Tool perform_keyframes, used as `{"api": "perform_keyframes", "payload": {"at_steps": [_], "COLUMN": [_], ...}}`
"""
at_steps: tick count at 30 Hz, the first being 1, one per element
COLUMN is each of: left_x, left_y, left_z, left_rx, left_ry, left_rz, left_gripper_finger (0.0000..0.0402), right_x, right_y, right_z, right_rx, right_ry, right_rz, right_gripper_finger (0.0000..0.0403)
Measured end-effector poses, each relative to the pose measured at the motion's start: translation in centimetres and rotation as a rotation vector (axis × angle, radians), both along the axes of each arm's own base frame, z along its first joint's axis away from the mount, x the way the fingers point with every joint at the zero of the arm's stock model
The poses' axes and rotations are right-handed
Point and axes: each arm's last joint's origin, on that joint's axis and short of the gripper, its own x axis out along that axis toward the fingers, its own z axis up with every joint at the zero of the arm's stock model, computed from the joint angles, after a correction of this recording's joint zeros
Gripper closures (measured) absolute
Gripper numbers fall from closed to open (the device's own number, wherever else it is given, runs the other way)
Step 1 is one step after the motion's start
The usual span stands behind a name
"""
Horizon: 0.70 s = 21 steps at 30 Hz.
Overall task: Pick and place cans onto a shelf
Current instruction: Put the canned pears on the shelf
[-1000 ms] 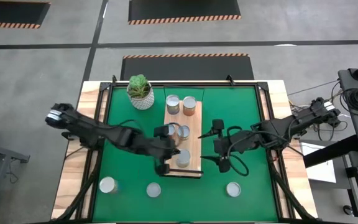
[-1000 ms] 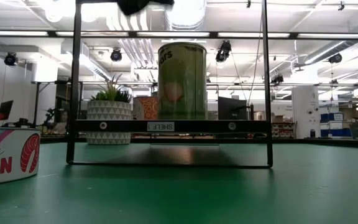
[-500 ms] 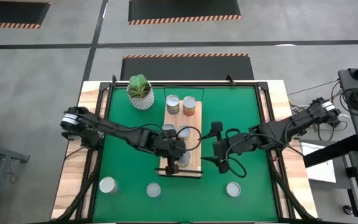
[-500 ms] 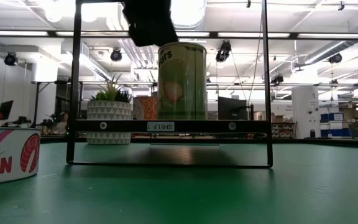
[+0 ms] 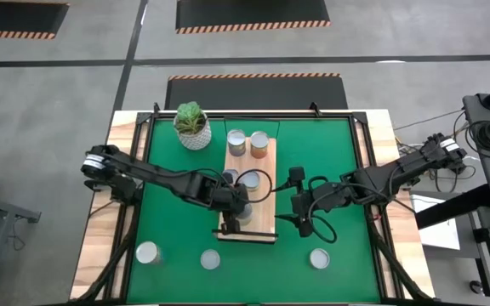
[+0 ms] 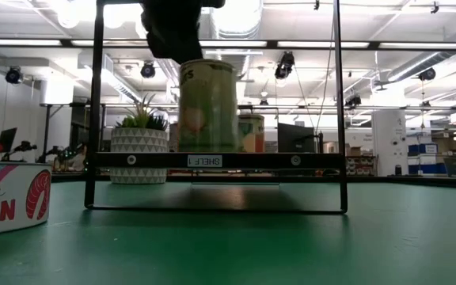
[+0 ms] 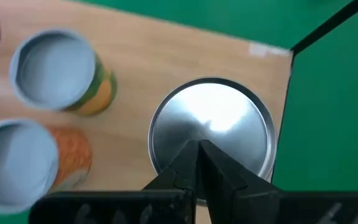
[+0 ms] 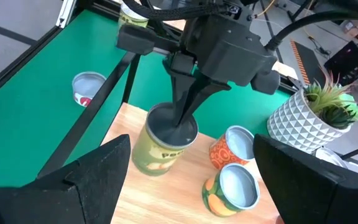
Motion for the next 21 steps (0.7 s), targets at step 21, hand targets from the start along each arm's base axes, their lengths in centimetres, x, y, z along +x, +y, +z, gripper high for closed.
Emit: {"api": "perform_keyframes", "payload": {"at_steps": [21], "left_x": [-1.5], "left_y": [-1.5], "left_z": [0.9], "left_rx": [-0.046], "left_ry": [0.131], "left_rz": [0.048], "left_gripper_finger": [0.0402], "right_x": [0.0], "right_y": [0.0], "right_z": [-0.1], "right_rx": [0.001], "right_ry": [0.008], "right_rz": [-0.001], "right_gripper_finger": [0.0076]}}
